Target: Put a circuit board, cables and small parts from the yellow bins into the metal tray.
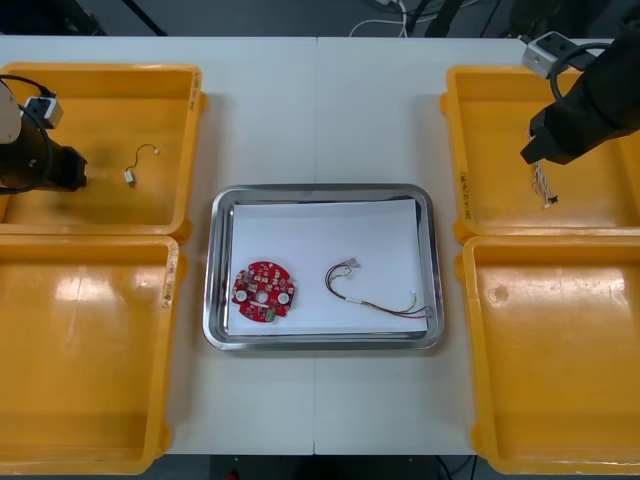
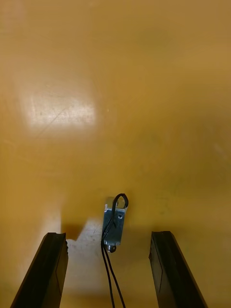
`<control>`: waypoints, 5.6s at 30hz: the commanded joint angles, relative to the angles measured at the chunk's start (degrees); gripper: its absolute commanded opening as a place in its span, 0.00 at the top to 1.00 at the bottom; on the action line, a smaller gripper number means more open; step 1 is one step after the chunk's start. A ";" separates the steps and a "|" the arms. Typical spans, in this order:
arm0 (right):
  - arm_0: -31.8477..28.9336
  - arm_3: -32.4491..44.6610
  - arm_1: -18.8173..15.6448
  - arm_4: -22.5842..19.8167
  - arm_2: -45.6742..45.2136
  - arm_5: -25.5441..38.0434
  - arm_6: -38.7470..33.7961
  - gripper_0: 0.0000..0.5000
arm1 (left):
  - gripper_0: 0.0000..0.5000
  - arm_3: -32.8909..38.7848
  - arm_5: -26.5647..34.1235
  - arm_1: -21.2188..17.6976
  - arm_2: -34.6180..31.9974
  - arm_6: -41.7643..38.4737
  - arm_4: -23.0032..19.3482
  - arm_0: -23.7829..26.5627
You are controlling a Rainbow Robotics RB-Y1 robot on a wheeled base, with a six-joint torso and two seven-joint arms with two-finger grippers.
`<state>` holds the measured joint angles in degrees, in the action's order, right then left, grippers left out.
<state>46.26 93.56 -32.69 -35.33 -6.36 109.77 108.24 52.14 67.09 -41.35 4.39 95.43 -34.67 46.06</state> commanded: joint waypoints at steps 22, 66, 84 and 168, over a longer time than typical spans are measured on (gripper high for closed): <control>7.79 -13.32 -1.42 9.14 -9.37 -2.54 -3.91 0.00 | 1.00 -0.90 -4.43 -1.02 0.44 4.94 -1.02 2.46; 16.84 -49.18 4.03 17.58 -10.25 -35.86 -6.11 0.00 | 1.00 39.36 38.99 0.39 -11.95 -1.74 8.12 -5.45; 16.23 -56.12 5.00 17.58 -9.20 -40.86 -6.11 0.00 | 1.00 56.94 42.91 7.42 -10.28 -17.03 6.45 -8.53; 11.92 -20.79 3.86 21.27 -11.83 0.23 -3.21 1.00 | 0.47 37.60 22.56 17.88 26.02 -32.85 5.05 -0.44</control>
<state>59.52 67.21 -27.81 -14.35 -16.69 108.40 104.65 89.29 90.35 -24.36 29.62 64.74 -29.46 42.79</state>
